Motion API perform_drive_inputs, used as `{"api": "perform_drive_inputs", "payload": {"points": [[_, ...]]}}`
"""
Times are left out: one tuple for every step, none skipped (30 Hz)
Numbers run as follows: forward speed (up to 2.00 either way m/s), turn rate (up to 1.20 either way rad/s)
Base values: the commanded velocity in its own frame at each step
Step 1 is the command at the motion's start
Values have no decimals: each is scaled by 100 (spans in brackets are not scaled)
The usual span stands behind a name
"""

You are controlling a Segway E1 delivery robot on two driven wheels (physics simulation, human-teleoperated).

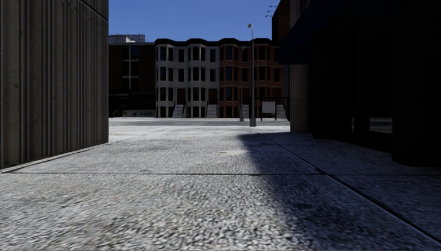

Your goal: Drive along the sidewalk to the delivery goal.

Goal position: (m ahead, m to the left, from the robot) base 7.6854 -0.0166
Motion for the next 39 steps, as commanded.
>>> {"api": "perform_drive_inputs", "payload": {"points": [[200, -29], [200, -29], [200, -29], [191, -29], [184, -22], [184, -22], [183, -4], [183, 0], [182, 0], [182, 0], [182, 0], [182, 0], [180, 0], [180, 0], [180, 0], [178, 0], [177, -10], [177, -10], [176, -15], [176, -17], [176, -17], [176, -13], [176, -13], [176, -1], [176, 0], [177, 0], [177, 0], [177, 0], [177, 0], [177, 0], [177, 0], [177, 0], [177, 0], [177, 0], [177, 0], [177, 0], [177, 0], [177, 0], [177, 0]]}}
